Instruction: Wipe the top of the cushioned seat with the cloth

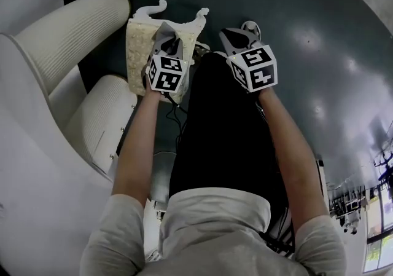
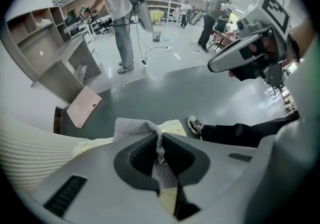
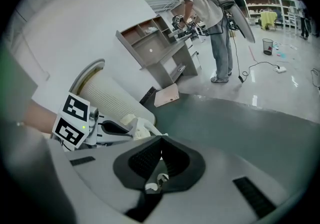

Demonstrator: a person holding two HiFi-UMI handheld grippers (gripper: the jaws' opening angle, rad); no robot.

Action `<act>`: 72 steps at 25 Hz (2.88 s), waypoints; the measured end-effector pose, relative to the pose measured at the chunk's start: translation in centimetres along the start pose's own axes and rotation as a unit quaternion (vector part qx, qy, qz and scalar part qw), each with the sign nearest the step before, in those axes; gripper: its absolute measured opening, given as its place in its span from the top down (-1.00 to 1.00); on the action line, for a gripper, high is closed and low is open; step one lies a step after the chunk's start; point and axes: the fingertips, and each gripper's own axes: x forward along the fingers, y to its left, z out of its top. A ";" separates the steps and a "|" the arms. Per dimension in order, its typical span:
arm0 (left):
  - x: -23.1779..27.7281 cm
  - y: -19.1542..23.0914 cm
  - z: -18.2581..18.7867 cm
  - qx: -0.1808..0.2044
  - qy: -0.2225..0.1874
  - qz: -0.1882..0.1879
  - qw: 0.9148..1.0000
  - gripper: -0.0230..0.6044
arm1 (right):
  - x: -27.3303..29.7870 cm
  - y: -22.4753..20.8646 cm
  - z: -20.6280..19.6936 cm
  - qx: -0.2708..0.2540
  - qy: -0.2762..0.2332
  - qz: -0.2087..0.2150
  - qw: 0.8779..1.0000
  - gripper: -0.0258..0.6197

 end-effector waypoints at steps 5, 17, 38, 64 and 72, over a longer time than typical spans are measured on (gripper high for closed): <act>-0.5 2.6 -0.5 0.004 0.007 0.007 1.000 0.81 | 1.1 1.1 0.2 0.005 0.000 0.001 1.000 0.89; -1.5 9.0 -2.3 -0.002 0.006 0.018 1.000 0.81 | 3.6 4.8 2.8 -0.016 0.002 0.007 1.000 0.89; -1.4 17.1 -4.2 0.019 0.000 0.068 0.997 0.81 | 4.3 8.2 2.9 -0.103 0.074 0.017 0.992 0.89; -31.0 13.3 1.3 -0.144 -0.201 0.120 0.961 0.81 | -10.6 27.0 10.1 -0.284 0.061 0.064 0.955 0.89; -40.9 10.7 4.0 -0.232 -0.301 0.139 0.914 0.81 | -17.6 34.0 17.4 -0.282 -0.020 0.133 0.950 0.89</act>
